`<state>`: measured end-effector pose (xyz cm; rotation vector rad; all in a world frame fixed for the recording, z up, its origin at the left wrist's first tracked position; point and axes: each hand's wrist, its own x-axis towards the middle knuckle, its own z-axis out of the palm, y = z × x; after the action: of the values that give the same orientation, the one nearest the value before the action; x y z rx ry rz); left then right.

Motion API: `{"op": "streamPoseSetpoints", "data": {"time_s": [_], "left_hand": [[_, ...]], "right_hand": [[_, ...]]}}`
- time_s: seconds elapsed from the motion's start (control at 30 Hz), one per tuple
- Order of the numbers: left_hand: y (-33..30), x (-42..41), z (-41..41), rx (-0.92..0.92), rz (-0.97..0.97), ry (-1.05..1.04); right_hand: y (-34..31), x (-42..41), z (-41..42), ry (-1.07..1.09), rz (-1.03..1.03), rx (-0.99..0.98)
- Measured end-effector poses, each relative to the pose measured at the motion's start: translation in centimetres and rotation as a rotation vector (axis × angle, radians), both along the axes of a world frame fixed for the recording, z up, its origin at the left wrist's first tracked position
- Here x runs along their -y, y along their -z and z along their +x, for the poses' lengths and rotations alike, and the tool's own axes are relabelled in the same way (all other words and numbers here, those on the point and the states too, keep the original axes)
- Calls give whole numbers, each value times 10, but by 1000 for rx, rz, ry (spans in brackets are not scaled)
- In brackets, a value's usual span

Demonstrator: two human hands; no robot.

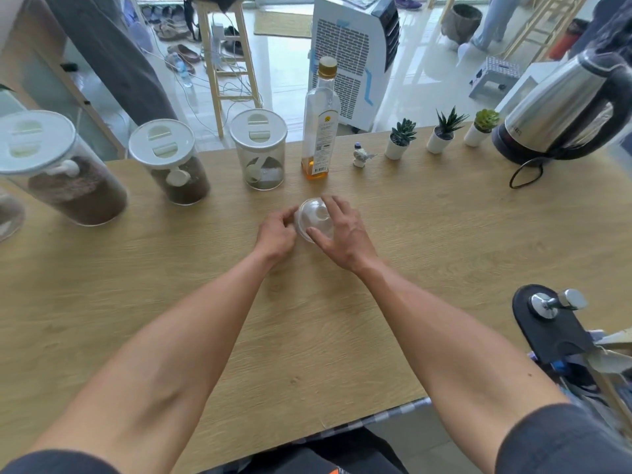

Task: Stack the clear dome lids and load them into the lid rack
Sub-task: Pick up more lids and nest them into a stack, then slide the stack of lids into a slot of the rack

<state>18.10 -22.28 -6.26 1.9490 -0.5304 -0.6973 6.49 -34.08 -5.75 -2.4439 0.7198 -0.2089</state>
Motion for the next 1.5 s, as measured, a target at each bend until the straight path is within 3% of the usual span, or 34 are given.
{"op": "streamPoseSetpoints", "data": {"time_s": [0.17, 0.57, 1.0, 1.1, 1.3, 1.37, 1.5], "left_hand": [[3, 0, 5, -32, -2, 30], [9, 11, 13, -178, -33, -161], [-15, 9, 20, -683, -254, -316], [-21, -1, 18, -692, -311, -257], [-27, -25, 15, -630, -292, -246], [-29, -38, 15, -605, -281, -238], [-35, -68, 16, -546, -288, -256]], "right_hand": [[1, 0, 4, 37, 57, -14], [1, 1, 8, 158, 247, -34], [-16, -1, 17, 227, 449, 78], [-28, -8, 12, 208, 500, 101], [-34, -26, 4, 206, 789, 123], [-41, -39, 2, 235, 922, 172], [-52, -67, 3, 250, 1000, 279]]}}
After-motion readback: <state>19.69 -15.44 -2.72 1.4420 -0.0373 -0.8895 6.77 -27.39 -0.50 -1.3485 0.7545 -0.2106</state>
